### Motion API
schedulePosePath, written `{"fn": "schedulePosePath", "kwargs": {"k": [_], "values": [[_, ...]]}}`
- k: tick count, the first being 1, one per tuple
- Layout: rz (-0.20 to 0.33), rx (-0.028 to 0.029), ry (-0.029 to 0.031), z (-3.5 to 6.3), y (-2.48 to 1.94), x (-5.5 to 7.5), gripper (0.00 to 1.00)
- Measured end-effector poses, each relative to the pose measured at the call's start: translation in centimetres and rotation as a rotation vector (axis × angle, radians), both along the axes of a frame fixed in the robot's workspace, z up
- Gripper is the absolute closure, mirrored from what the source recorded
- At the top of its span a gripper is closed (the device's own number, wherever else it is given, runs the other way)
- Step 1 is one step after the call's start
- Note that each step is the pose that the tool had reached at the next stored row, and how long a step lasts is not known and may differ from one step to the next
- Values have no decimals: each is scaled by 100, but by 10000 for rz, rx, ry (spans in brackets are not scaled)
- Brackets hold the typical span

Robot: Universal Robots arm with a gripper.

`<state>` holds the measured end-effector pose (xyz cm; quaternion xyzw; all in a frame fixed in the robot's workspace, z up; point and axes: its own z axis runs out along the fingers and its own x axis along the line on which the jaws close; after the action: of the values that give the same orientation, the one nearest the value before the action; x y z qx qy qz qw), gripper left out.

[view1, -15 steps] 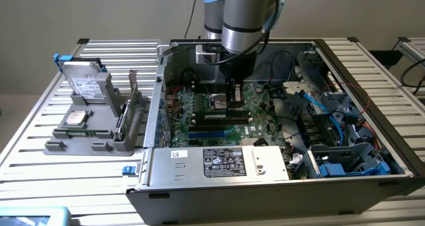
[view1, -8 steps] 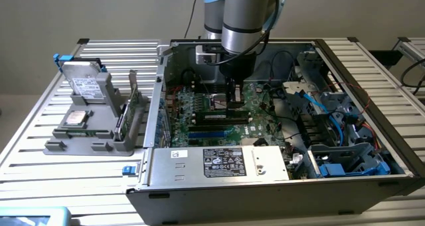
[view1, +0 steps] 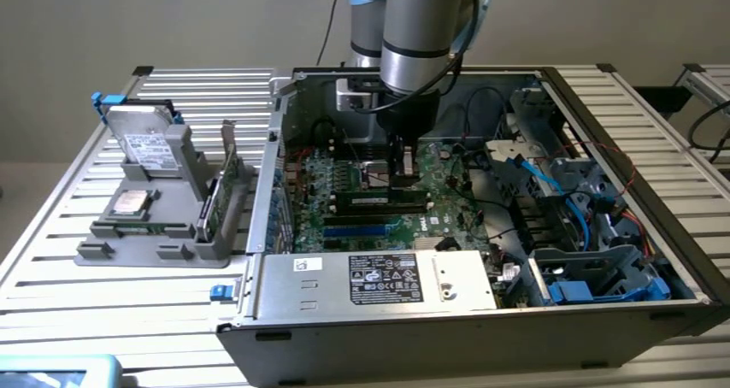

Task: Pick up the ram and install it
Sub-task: 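Insert the ram into the slot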

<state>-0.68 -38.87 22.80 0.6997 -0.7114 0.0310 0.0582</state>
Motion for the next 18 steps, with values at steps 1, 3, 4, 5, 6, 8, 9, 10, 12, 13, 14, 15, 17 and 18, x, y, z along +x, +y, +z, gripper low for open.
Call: {"fn": "schedulePosePath", "kwargs": {"k": [1, 3, 4, 5, 6, 8, 9, 10, 12, 13, 14, 15, 17, 18], "values": [[0, 0, -1, -1, 0, 0, 87], [1, 1, -1, -1, 0, 0, 87], [2, 2, -1, -1, 0, 0, 87], [4, 3, -2, -1, 0, 0, 87], [5, 5, -2, 0, 0, 0, 87], [7, 1, -2, 2, -5, -1, 87], [7, 1, -2, 2, -8, -1, 87], [9, 2, -2, 2, -12, 0, 87], [8, 2, -2, 2, -13, 0, 87], [8, 2, -2, 2, -13, -1, 87], [10, 2, -5, 2, -13, 0, 87], [9, 2, -5, 2, -13, -1, 87], [8, 3, -8, -1, -13, -3, 87], [8, 4, -10, -6, -13, -3, 87]]}}
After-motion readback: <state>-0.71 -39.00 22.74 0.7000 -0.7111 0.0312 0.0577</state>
